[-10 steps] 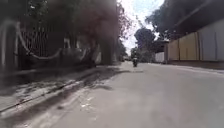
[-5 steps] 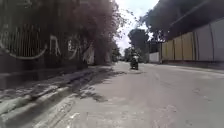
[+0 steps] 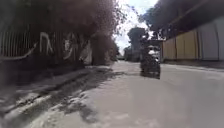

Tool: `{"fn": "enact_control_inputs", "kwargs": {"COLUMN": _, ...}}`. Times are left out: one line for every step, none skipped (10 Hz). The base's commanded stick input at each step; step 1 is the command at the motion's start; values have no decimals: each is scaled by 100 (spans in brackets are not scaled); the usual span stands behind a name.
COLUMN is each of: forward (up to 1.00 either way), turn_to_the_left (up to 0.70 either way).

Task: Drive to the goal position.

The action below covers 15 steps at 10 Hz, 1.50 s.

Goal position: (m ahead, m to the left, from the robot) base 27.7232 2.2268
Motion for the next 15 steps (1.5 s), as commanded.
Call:
{"fn": "enact_control_inputs", "kwargs": {"forward": 100, "turn_to_the_left": -40}}
{"fn": "enact_control_inputs", "kwargs": {"forward": 100, "turn_to_the_left": -40}}
{"fn": "enact_control_inputs", "kwargs": {"forward": 100, "turn_to_the_left": -40}}
{"fn": "enact_control_inputs", "kwargs": {"forward": 100, "turn_to_the_left": -30}}
{"fn": "enact_control_inputs", "kwargs": {"forward": 100, "turn_to_the_left": -11}}
{"fn": "enact_control_inputs", "kwargs": {"forward": 100, "turn_to_the_left": -3}}
{"fn": "enact_control_inputs", "kwargs": {"forward": 100, "turn_to_the_left": -3}}
{"fn": "enact_control_inputs", "kwargs": {"forward": 100, "turn_to_the_left": -2}}
{"fn": "enact_control_inputs", "kwargs": {"forward": 100, "turn_to_the_left": -1}}
{"fn": "enact_control_inputs", "kwargs": {"forward": 100, "turn_to_the_left": 0}}
{"fn": "enact_control_inputs", "kwargs": {"forward": 100, "turn_to_the_left": 0}}
{"fn": "enact_control_inputs", "kwargs": {"forward": 100, "turn_to_the_left": 0}}
{"fn": "enact_control_inputs", "kwargs": {"forward": 100, "turn_to_the_left": 0}}
{"fn": "enact_control_inputs", "kwargs": {"forward": 100, "turn_to_the_left": 0}}
{"fn": "enact_control_inputs", "kwargs": {"forward": 100, "turn_to_the_left": 0}}
